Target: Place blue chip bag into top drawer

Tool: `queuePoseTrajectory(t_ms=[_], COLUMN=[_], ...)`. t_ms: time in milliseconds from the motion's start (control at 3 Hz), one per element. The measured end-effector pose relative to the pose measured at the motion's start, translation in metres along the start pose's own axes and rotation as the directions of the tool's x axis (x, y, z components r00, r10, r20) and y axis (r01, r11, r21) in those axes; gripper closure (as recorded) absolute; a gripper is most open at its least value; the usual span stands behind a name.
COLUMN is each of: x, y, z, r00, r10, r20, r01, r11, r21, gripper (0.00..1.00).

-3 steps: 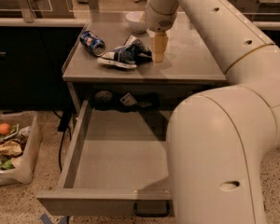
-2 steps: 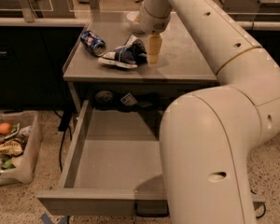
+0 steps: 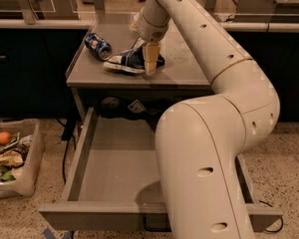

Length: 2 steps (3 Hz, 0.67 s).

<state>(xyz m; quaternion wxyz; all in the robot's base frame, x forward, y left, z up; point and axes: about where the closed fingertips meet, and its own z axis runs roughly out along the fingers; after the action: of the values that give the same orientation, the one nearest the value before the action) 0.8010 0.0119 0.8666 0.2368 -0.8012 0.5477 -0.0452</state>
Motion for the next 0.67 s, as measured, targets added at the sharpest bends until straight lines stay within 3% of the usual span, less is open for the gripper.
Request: queuePoseTrajectory(t_ms=[667], x=[0.0], y=[0.0], z=[0.0001], r00=[1.0], r10=[0.0], r20=[0.0], r01=[0.0], r11=[1.0], r21=[0.0], gripper=[0.42])
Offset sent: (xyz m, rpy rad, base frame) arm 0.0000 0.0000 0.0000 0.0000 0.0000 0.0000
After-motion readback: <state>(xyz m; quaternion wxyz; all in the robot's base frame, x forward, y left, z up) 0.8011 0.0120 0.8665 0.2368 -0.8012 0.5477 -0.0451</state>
